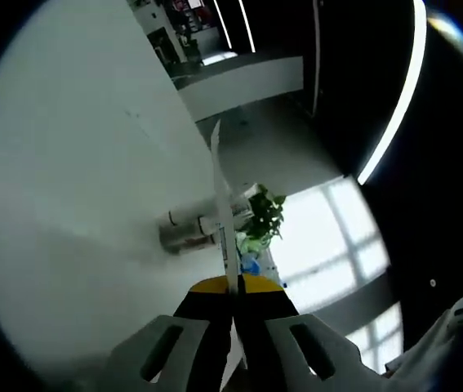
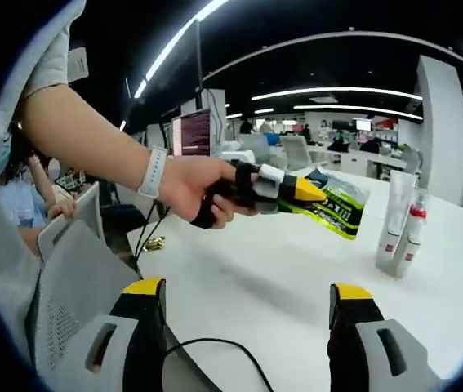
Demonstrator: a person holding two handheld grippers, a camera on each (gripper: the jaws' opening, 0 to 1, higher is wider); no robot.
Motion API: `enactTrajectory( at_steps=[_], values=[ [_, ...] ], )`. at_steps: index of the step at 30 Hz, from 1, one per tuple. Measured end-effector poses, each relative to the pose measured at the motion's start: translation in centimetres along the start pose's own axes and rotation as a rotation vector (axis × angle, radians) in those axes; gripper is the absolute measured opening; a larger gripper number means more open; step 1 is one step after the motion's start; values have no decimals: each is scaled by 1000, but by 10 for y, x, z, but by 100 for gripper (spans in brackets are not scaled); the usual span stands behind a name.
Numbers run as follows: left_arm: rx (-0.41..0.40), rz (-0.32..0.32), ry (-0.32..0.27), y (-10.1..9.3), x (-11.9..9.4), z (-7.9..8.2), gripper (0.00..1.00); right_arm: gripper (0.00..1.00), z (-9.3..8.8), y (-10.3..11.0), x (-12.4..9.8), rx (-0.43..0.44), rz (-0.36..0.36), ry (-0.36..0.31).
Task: Arrange the skincare products in the storage area until every visible bottle or jar stands upright without overlapping.
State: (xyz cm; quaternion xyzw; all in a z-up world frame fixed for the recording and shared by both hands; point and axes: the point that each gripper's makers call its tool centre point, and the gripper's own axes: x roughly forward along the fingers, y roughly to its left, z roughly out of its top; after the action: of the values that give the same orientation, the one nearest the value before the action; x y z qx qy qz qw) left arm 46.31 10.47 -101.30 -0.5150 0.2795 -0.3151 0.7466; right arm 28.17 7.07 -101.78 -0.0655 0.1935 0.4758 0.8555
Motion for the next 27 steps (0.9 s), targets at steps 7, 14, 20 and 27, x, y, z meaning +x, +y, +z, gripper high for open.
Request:
enactTrajectory(
  at_steps=[7,14,20,27],
  values=[
    [-1,42,6,15,21,1,0,82,-3,3,1,17,20,16],
    [-35,85,-25,38,37,15,0,81,-4,6,3,21,33,25],
    [-49,130,14,55,51,11,0,80,-6,3,4,36,23,34],
    [-53,175,51,71,61,5,0,79,-7,7,4,36,33,44]
  ],
)
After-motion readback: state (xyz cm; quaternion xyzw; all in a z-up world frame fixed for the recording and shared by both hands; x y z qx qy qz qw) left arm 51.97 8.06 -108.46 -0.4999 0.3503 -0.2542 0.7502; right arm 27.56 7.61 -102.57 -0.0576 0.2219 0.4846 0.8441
